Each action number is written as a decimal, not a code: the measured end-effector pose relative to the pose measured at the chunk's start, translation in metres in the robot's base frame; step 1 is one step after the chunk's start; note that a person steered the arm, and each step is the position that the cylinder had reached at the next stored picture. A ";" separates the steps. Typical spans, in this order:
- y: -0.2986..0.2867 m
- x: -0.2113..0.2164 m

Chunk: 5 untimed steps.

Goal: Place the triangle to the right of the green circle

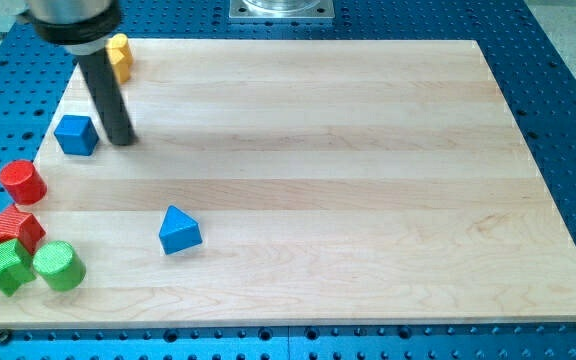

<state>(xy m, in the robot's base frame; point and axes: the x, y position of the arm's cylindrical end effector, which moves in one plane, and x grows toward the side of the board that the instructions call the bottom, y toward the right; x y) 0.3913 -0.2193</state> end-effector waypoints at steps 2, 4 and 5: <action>-0.034 0.000; 0.078 0.015; 0.090 0.047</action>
<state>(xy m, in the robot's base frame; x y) 0.4380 -0.1290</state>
